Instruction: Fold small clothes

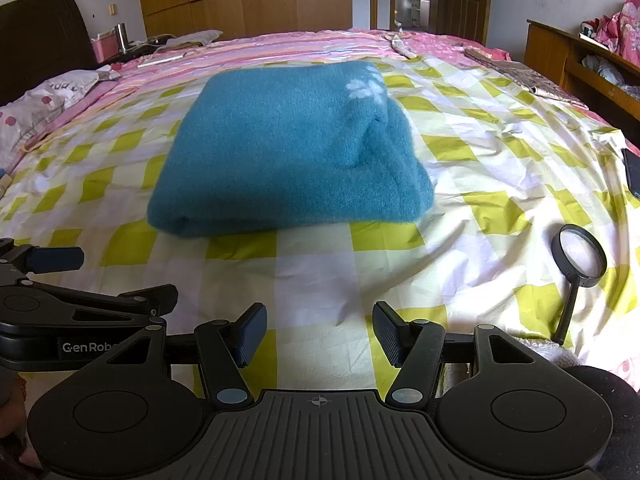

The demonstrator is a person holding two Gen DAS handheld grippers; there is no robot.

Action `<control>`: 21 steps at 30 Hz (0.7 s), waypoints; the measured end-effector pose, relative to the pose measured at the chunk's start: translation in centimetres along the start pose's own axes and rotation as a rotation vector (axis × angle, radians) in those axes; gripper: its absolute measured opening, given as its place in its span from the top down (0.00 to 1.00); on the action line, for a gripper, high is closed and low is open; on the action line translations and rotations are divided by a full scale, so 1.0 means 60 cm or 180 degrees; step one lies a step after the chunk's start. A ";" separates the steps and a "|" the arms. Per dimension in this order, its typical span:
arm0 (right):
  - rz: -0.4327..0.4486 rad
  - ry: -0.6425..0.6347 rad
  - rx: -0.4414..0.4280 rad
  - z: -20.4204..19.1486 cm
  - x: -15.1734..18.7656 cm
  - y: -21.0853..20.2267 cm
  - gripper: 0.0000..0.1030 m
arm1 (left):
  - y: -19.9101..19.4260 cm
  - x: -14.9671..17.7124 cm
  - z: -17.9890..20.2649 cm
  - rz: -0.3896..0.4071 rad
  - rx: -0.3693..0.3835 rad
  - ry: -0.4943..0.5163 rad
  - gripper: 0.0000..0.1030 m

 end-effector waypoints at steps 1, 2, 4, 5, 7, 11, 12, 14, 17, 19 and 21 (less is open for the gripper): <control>-0.0001 -0.0001 0.0001 0.000 0.000 0.000 0.43 | 0.000 0.000 0.000 -0.0005 0.0002 -0.0005 0.03; -0.0002 -0.0001 0.0002 0.000 0.000 0.000 0.43 | 0.001 0.000 0.000 -0.0010 0.0004 -0.0010 0.03; -0.0004 -0.0001 0.0001 0.000 0.000 0.000 0.43 | 0.001 0.002 -0.001 -0.0017 0.0007 -0.0018 0.03; -0.0005 -0.0001 0.0001 0.000 0.000 0.000 0.43 | 0.001 0.002 -0.001 -0.0021 0.0009 -0.0023 0.03; -0.0008 -0.0003 0.0004 -0.001 0.001 0.001 0.43 | 0.002 0.002 -0.001 -0.0027 0.0013 -0.0030 0.03; -0.0007 -0.0002 0.0003 -0.001 0.001 0.001 0.43 | 0.003 0.002 -0.002 -0.0031 0.0014 -0.0036 0.04; -0.0007 -0.0002 0.0003 -0.001 0.001 0.001 0.43 | 0.003 0.003 -0.002 -0.0035 0.0014 -0.0039 0.04; -0.0011 -0.0001 0.0002 -0.001 0.001 0.001 0.43 | 0.004 0.004 -0.001 -0.0039 0.0012 -0.0040 0.04; -0.0012 -0.0001 0.0006 -0.001 0.003 0.001 0.43 | 0.003 0.004 -0.002 -0.0037 0.0013 -0.0050 0.04; -0.0012 -0.0001 0.0005 0.000 0.003 0.001 0.43 | 0.004 0.004 -0.002 -0.0038 0.0012 -0.0044 0.04; -0.0016 -0.0003 0.0003 0.000 0.004 0.002 0.43 | 0.004 0.004 -0.002 -0.0039 0.0010 -0.0047 0.04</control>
Point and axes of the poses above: each gripper's, at about its wrist camera, not at the fingertips, and y roughly the way its jaws point, z to its right, x to its underside, the point moved 5 cm from there along y, roughly the way its jaws point, and after that the axes turned 13 degrees about x, right-handed, at the moved point
